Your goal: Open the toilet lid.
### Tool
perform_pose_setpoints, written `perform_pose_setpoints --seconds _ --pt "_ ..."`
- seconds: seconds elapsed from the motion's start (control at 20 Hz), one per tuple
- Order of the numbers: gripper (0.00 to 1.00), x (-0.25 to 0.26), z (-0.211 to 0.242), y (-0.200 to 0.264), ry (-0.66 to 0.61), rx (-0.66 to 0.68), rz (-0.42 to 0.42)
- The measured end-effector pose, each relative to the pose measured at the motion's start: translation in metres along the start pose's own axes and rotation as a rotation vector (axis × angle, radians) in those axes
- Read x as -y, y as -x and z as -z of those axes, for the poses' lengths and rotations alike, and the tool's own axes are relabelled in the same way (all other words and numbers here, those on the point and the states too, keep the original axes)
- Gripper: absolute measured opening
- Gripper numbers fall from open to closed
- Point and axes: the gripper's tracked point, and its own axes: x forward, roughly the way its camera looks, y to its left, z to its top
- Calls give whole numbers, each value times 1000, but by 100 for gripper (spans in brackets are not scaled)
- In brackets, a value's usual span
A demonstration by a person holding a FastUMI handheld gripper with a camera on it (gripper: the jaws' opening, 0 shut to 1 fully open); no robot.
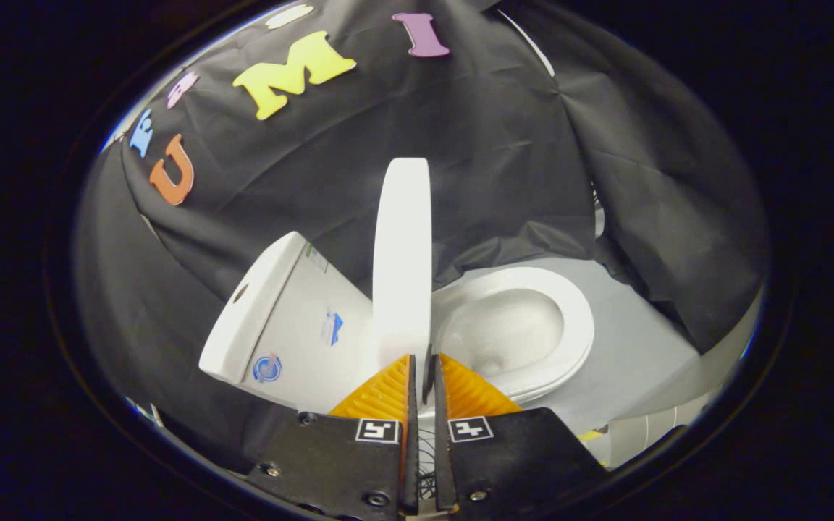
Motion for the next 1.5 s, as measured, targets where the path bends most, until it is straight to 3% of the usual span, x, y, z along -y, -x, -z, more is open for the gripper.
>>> perform_pose_setpoints --seconds 0.95,1.5 --pt "17 -104 18 -3 134 -8 -107" --pt "17 -152 34 -15 241 -2 -124"
